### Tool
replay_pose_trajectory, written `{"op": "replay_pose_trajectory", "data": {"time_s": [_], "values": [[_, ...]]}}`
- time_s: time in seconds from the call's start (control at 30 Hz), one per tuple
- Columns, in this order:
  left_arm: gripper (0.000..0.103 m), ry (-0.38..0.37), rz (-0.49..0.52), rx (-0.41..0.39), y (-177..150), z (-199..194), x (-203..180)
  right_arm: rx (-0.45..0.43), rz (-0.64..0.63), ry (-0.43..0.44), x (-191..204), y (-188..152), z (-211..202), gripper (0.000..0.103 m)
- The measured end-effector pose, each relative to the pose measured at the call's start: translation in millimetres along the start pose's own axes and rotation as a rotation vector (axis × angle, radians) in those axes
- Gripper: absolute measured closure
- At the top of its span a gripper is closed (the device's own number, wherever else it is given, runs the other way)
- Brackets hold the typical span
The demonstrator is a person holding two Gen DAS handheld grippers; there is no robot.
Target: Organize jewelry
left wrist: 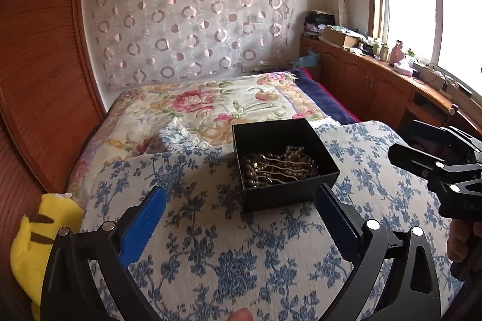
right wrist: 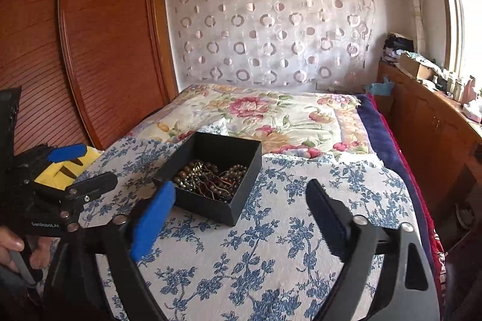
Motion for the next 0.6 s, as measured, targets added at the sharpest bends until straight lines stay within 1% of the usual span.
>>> {"op": "replay_pose_trajectory", "data": {"time_s": [0.03,0.13,0.33,0.6], "values": [[0.008,0.003,-0.006,-0.006,0,-4,1,-0.007,0.0,-0.005,1,0,-5,0.007],[0.008,0.015,-0.022,-0.024,0,-17,4,-0.038,0.004,-0.023,2,3,-19,0.003],[0.008,0.041,-0.047,-0.051,-1,-43,8,-0.08,0.026,-0.063,4,5,-48,0.003],[0.008,0.059,-0.047,-0.06,-6,-64,13,-0.124,0.048,-0.078,7,3,-70,0.003]]}}
Point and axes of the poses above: each gripper's, at about its wrist camera, not at the fingertips, and z roughly the way its jaws point, x to its left, y to its top, the point moved 1 cm from there along z, roughly the way its jaws point, and after that the axes turned 14 degrees about -x, right-handed, at the moved point
